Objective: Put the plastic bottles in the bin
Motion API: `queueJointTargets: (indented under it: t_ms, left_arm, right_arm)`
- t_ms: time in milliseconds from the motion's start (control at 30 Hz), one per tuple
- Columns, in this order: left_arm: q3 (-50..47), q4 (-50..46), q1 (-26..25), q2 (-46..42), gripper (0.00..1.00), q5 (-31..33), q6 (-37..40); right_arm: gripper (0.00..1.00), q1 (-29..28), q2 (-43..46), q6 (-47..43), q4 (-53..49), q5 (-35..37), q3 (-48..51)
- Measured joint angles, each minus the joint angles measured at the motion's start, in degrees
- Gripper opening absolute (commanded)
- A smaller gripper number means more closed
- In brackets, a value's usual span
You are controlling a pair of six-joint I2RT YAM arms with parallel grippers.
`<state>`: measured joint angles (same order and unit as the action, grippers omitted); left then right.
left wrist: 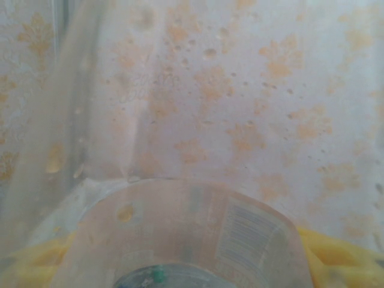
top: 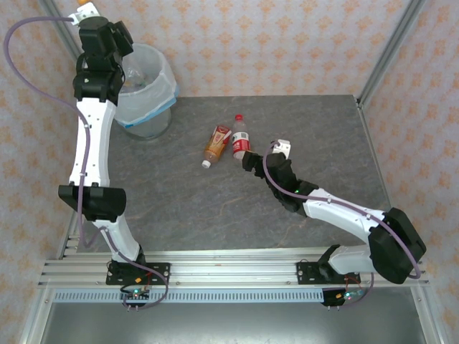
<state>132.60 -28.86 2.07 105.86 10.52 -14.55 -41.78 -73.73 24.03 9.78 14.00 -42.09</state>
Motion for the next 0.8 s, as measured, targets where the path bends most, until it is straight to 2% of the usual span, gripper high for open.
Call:
queueJointTargets:
  t_ms: [200, 367, 633, 733, 800]
  left_arm:
    - [6.1, 0.0, 0.3, 6.4, 0.54, 2.1, 1.8]
    - [6.7, 0.9, 0.7, 10.7, 0.54, 3.9, 5.9]
    - [14.0, -1.2, 3.2, 19.5, 0.55, 8.9, 9.7]
    - [14.1, -3.0, 4.2, 20.7, 0.63, 9.5, 8.8]
    - [14.6, -4.3, 4.8, 21.3, 0.76, 9.5, 8.0]
  right_arm:
    - [0.99, 0.0, 0.9, 0.0, 0.0, 0.5, 1.0]
    - [0.99, 0.0, 2.2, 0.0, -0.2, 1.2, 2.3]
    - [0.99, 0.0, 3.4, 0.0, -0.9, 1.5, 3.0]
    - [0.99, 0.0, 3.4, 0.0, -0.9, 1.5, 3.0]
    - [0.99, 0.0, 3.4, 0.0, -1.0, 1.5, 3.0]
